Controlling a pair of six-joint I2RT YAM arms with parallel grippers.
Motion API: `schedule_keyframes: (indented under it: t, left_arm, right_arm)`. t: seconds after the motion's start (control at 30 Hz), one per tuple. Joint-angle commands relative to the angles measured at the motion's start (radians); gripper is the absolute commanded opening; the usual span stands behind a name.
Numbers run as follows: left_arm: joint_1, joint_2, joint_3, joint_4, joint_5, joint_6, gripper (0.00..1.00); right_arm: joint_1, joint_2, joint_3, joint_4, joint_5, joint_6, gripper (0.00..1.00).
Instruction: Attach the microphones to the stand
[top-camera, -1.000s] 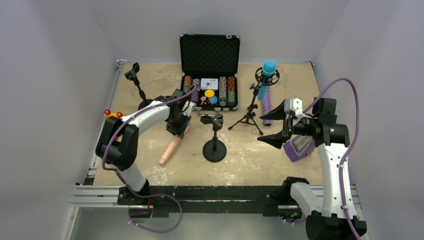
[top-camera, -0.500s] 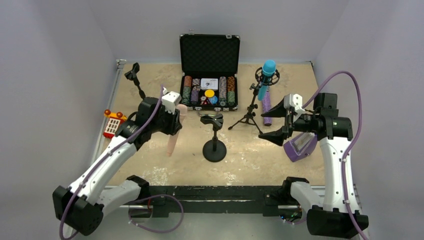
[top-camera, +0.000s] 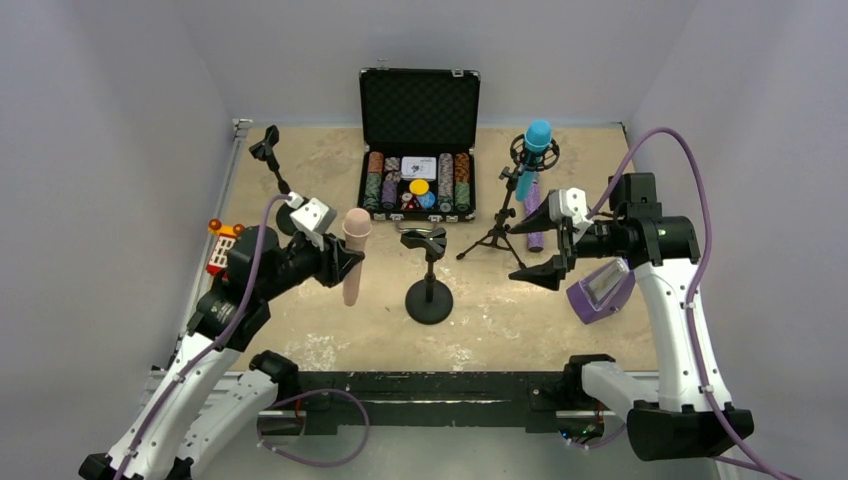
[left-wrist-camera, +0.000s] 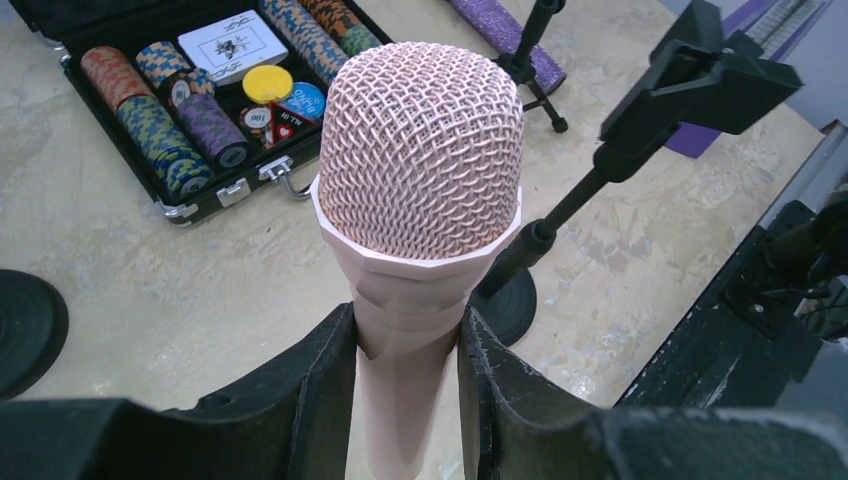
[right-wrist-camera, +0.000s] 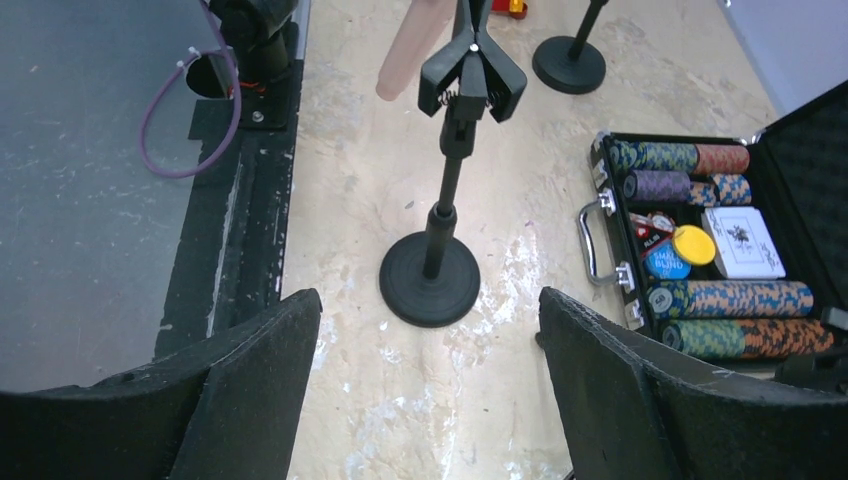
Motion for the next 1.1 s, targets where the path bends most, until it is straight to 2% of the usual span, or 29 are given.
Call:
schedule_keyframes:
  t: [0.0,0.43,1.07]
  left_arm:
    - [0.003,-0.039,0.0,0.062,0.087,-0.023,0.0]
    - [0.003,-0.151,-0.045,0.091,0.182,-0.041,0.0]
    - [0.003,-0.161,-0.093,0.162,0.366,-0.062,0.0]
  right_arm:
    - [0.04,0.006,0.06,-0.01,0.006,-0.043,0.84]
    - [0.148,0.039,0.082,0.053,0.047,-0.029,0.84]
    - [0.37,0.095,0.137,0.174,0.216,0.109,0.83]
